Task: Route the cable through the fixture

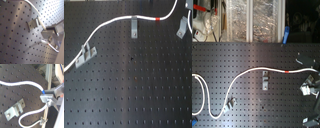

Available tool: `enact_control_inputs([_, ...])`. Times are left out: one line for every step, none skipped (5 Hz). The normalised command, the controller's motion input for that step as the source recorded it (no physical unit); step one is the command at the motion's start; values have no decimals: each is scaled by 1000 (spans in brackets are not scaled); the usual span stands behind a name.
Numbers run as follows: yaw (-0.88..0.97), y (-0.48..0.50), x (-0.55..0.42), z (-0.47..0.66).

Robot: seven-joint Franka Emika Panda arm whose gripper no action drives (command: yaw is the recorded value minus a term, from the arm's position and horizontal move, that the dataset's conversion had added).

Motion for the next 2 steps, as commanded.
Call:
enact_control_inputs([0, -13, -6, 0])
enact_control_inputs([43, -437, -225, 13])
